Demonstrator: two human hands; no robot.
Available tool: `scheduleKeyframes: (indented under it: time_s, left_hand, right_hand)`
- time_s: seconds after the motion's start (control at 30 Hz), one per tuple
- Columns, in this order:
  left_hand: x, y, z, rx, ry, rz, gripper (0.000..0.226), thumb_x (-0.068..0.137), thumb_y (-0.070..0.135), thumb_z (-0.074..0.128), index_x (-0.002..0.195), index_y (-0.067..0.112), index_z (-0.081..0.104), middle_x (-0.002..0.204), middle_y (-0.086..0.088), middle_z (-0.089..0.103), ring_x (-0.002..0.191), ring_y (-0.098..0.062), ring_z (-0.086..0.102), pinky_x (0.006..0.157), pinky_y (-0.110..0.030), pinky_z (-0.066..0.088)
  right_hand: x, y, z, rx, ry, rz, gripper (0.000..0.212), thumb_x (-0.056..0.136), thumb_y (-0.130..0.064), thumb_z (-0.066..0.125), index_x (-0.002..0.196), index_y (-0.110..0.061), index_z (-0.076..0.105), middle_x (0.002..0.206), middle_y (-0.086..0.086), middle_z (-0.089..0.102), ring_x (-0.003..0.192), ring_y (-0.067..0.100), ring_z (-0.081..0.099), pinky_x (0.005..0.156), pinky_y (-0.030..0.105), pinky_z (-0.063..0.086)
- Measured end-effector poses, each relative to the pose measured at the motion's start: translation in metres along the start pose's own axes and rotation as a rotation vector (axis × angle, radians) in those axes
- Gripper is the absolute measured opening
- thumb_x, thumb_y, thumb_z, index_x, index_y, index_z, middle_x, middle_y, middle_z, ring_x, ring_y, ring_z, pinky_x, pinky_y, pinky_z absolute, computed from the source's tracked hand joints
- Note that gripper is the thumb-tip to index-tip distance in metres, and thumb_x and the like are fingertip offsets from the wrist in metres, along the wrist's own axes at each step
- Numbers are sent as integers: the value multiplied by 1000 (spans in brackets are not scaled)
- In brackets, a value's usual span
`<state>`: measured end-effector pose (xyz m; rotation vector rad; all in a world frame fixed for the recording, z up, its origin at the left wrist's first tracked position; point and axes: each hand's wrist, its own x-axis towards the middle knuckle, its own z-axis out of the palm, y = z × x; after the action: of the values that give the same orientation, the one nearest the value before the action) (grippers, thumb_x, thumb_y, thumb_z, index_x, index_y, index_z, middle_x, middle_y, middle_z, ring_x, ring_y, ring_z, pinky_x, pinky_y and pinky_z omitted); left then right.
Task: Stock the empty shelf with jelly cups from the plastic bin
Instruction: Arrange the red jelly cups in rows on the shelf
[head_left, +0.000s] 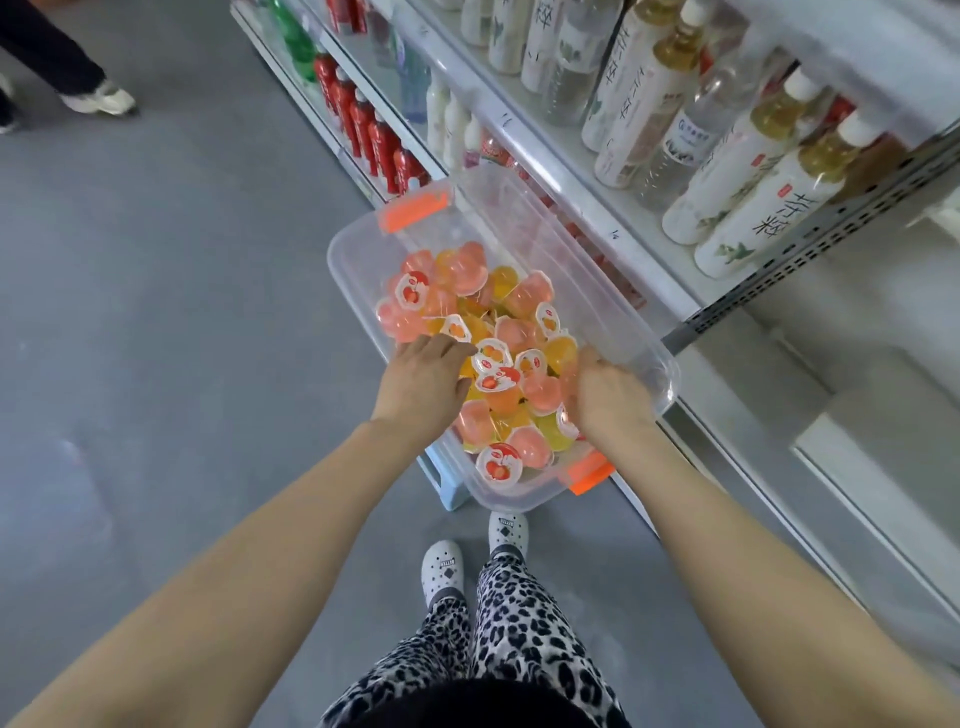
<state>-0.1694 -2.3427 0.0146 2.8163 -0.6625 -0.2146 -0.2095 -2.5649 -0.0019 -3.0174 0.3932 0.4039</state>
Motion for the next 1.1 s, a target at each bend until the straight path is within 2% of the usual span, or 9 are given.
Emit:
scheduleKeyframes:
  time_s: [0.17,0.3,0.37,0.53,0.63,0.77,0.9,1.0,1.1]
  left_hand:
    - [12,10,0,150,-178,159,59,91,33,63,144,28,37,143,-2,42,127,-26,43,99,-40,45]
    - [25,25,8,292,-271,310,71,87,14,66,146,31,32,147,-3,36,132,-25,37,93,-37,46]
    - [29,30,15,315,-315,337,75,85,6,65,147,30,30,147,-5,35,132,-28,38,94,-38,47]
    - [34,34,22,269,-305,302,66,81,-7,61,136,23,42,130,-8,47,112,-29,53,72,-34,48]
    - [35,31,23,245,-281,263,57,79,-10,60,129,14,47,121,-10,53,103,-28,58,71,-34,48]
    - [30,35,11,132,-275,174,50,84,3,66,128,13,45,125,-9,55,103,-29,60,70,-36,48]
    - [22,47,-9,-211,-139,118,65,80,22,72,138,15,44,135,-12,48,113,-32,55,87,-40,47]
    - [20,71,-35,-443,-60,158,63,73,36,72,131,16,54,124,-8,54,115,-27,50,88,-33,40]
    - [21,106,-63,-578,-22,207,52,75,33,78,123,22,59,110,3,54,100,-18,54,83,-31,45]
  right_hand:
    - [-14,2,-3,71,69,-50,46,77,-28,62,116,-7,48,105,13,58,89,37,61,67,38,40]
    - [-35,-1,-5,306,232,-103,49,70,-20,66,115,-7,53,108,13,48,86,35,56,69,39,47]
    - [-48,-3,-8,424,297,-113,52,70,-16,70,118,-7,52,109,12,46,83,33,55,67,33,42]
    - [-76,-6,-23,530,313,-72,55,70,-13,70,121,-9,50,113,7,45,89,26,54,70,23,31]
    - [-87,-4,-31,554,331,-75,54,71,-17,68,122,-9,50,115,7,45,95,27,53,72,28,38]
    - [-102,3,-44,615,383,-65,55,77,-38,59,123,-10,49,117,5,46,99,22,51,75,28,39]
    - [-112,24,-61,615,474,-4,52,73,-21,69,121,-12,50,116,4,49,103,24,51,87,30,42]
    - [-117,50,-79,613,524,22,53,75,-24,68,124,-13,50,117,3,54,107,22,48,91,31,40]
    - [-121,80,-106,574,588,72,51,78,-29,71,124,-17,52,117,2,56,108,22,49,87,27,37]
